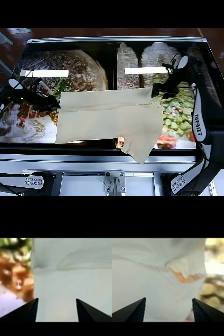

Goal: Fold the shirts.

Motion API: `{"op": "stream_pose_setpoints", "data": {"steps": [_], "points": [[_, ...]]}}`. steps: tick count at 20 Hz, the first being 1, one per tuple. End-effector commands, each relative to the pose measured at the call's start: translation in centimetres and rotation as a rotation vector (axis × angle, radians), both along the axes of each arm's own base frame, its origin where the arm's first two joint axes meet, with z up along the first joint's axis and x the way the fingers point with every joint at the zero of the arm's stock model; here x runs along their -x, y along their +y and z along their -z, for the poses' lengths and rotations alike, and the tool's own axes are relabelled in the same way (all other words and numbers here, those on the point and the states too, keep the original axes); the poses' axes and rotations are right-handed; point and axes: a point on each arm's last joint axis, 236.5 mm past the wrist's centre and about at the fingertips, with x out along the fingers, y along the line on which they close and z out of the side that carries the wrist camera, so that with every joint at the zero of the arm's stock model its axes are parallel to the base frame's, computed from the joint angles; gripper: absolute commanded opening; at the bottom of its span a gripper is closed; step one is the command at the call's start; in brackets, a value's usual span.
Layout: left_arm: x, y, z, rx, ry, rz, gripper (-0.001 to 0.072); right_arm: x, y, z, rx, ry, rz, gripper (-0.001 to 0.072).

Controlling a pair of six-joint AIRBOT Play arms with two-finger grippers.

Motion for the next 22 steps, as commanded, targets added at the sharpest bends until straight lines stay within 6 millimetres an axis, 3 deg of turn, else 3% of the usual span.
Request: {"op": "stream_pose_setpoints", "data": {"steps": [1, 4, 6, 10, 17, 20, 22], "points": [[7.7, 1.6, -1.0, 0.096, 0.174, 0.005, 0.0611, 4.5, -6.0, -3.8, 0.066, 0.092, -0.009, 0.0689], [14.4, 2.3, 1.6, 0.159, 0.210, -0.124, 0.0632, 6.4, -7.4, -5.9, -0.130, 0.077, 0.119, 0.0687], [16.9, 1.9, 3.3, 0.208, 0.174, -0.222, 0.0662, 7.4, -8.2, -6.3, -0.192, 0.063, 0.182, 0.0687], [16.1, 1.1, 4.9, 0.268, 0.094, -0.337, 0.0657, 7.8, -8.6, -5.7, -0.195, 0.034, 0.227, 0.0687], [14.1, -1.6, 6.0, 0.285, 0.077, -0.303, 0.0644, 6.6, -8.0, -5.5, -0.183, -0.009, 0.219, 0.0687], [13.8, -3.9, 6.2, 0.349, 0.111, -0.284, 0.0530, 6.6, -8.6, -5.3, -0.155, -0.012, 0.223, 0.0687], [14.1, -4.7, 6.6, 0.362, 0.143, -0.272, 0.0520, 6.7, -9.1, -5.1, -0.136, -0.007, 0.225, 0.0687]]}}
